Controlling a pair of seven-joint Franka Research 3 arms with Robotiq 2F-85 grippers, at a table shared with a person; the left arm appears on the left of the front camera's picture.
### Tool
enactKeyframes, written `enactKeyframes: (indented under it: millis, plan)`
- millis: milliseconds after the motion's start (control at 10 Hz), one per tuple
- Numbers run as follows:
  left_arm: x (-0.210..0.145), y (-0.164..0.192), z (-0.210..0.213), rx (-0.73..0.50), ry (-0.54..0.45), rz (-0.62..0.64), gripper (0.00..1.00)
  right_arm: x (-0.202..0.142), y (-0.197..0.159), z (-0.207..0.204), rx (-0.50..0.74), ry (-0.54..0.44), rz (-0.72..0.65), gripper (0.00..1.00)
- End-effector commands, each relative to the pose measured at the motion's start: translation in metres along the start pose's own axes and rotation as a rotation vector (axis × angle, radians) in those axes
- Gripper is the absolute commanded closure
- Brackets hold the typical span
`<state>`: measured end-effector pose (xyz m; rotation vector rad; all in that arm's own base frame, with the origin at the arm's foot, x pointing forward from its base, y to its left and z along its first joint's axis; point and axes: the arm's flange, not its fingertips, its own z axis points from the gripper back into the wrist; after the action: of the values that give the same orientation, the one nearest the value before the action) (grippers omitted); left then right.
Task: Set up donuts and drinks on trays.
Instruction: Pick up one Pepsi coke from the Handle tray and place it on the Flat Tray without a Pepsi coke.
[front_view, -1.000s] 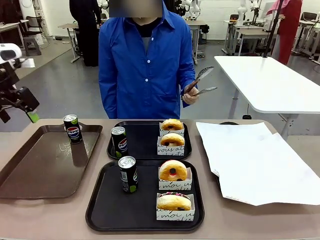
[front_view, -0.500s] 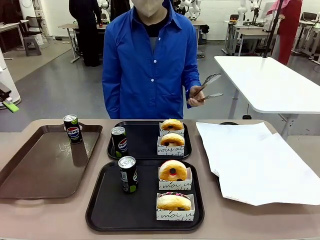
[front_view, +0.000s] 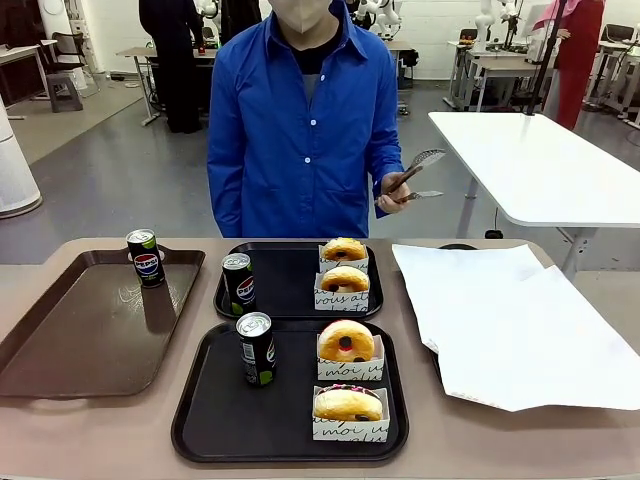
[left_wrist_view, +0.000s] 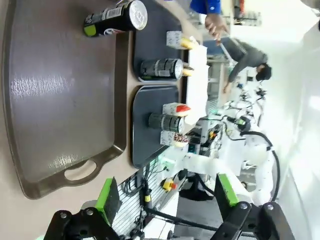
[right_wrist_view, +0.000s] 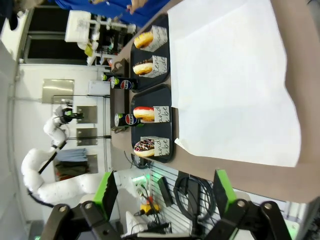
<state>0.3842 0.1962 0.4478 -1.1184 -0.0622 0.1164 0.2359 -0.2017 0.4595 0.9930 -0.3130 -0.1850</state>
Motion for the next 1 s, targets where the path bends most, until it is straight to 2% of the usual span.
enactKeyframes:
  millis: [0, 400, 700, 800, 900]
  plan:
    - [-0.012, 0.009, 0.011, -0.095, -0.043, -0.044, 0.0, -0.002, -0.001, -0.002, -0.001, 0.003, 0.001, 0.0]
    - [-0.014, 0.038, 0.038, -0.167, -0.051, -0.001, 0.0, -0.002, -0.001, -0.002, -0.001, 0.003, 0.001, 0.0]
    - [-0.013, 0.056, 0.042, -0.124, -0.069, 0.042, 0.0, -0.002, -0.001, -0.002, -0.001, 0.003, 0.001, 0.0]
    - [-0.009, 0.056, 0.039, -0.09, -0.036, 0.045, 0.0, -0.002, -0.001, -0.002, -0.001, 0.003, 0.001, 0.0]
    - [-0.016, 0.054, 0.036, -0.133, -0.054, 0.05, 0.0, -0.002, -0.001, -0.002, -0.001, 0.003, 0.001, 0.0]
